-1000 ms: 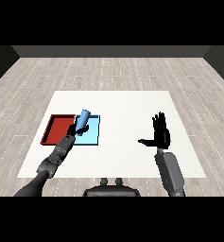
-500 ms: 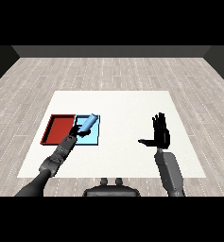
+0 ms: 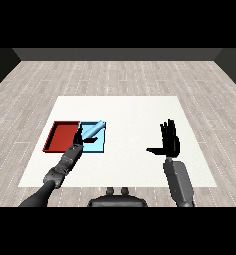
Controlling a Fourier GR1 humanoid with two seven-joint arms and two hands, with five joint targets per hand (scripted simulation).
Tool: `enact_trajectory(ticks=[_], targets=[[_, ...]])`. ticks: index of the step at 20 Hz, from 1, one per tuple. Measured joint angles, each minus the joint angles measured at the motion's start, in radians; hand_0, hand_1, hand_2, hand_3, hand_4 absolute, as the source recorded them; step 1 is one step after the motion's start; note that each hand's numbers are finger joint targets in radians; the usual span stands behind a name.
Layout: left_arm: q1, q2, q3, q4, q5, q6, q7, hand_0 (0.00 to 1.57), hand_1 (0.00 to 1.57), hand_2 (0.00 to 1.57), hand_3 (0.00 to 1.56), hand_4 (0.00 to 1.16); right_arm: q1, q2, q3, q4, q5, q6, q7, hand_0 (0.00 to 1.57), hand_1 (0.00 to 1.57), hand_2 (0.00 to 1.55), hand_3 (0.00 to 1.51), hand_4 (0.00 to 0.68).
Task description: Pick the blue can and put it in the blue box
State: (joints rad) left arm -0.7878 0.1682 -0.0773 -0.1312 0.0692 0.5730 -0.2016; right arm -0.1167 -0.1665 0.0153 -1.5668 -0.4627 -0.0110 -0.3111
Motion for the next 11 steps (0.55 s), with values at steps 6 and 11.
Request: enact_trajectory(ticks=[6,11], targets=[[0.052,0.007,0.068,-0.208,0.066,0.004,-0.276,0.0,0.0,0.0,0.0,0.0,0.016,-0.005,-0.006,-0.025,-0.012,0.013,0.005,0.0,0.0,0.0,0.0,0.0],[0.142,-0.018,0.061,-0.424,0.102,-0.129,-0.457,0.0,0.0,0.0,0.0,0.0,0.019,-0.011,0.009,-0.025,0.017,-0.003,0.024,0.0,0.0,0.0,0.0,0.0]])
